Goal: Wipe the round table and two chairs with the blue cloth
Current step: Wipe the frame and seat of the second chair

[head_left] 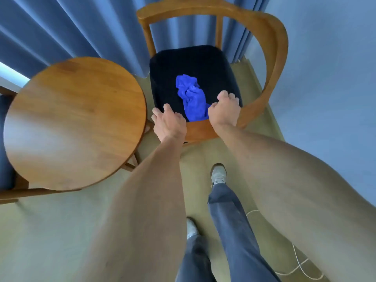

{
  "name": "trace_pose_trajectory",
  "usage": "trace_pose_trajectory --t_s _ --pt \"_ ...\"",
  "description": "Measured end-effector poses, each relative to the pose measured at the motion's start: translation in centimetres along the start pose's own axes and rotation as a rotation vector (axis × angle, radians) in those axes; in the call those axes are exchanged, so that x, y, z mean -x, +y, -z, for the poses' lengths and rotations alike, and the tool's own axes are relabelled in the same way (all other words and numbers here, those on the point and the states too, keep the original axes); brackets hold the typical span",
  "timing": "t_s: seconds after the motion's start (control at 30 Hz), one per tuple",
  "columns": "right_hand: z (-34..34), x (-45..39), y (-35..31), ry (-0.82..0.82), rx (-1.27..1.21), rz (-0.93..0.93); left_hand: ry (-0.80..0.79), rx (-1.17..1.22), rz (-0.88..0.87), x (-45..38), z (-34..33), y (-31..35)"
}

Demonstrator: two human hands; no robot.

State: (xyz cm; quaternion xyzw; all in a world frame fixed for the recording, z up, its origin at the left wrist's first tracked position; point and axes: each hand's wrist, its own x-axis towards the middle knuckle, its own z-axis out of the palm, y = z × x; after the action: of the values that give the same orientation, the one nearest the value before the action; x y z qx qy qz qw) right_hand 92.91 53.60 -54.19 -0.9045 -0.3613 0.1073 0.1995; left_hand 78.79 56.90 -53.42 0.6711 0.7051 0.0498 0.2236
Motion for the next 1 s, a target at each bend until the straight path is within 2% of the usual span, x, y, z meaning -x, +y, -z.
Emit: trace_pose_trajectory --t_s 0.13,0.27,0.4,0.5,0.63,0.73,0.83,1.0 --pt "1.3 5.8 1.6 0.049 -0.006 0.046 0.04 -0.006 0.127 4.5 0.4 -1.4" --pt "-0.3 11.0 5.2 -0.042 -0.031 0.074 -0.099 -0.06 0.191 8.9 -2.4 -4.7" --pt "-3.8 14.2 9.8 -0.234 0.059 0.069 -0.313 -0.099 0.301 12.0 -6.7 -7.7" --pt "-7.3 14.9 12.9 -0.302 0.105 0.043 -0.321 -0.106 0.35 12.8 -10.3 -9.4" --pt "-12.7 15.6 16.7 -0.3 0.138 0.028 -0.33 -0.143 0.369 13.3 -16.5 -12.0" --pt "-15.9 15.3 18.3 -0.255 0.177 0.081 -0.374 -0.169 0.365 13.2 -20.4 -13.5" --pt "-18.0 12.6 17.5 -0.082 0.162 0.182 -0.365 -0.137 0.367 10.8 -22.9 -13.6" --pt "-19.3 5.2 12.0 0.103 0.134 0.339 -0.309 -0.115 0.187 5.0 -23.1 -12.0"
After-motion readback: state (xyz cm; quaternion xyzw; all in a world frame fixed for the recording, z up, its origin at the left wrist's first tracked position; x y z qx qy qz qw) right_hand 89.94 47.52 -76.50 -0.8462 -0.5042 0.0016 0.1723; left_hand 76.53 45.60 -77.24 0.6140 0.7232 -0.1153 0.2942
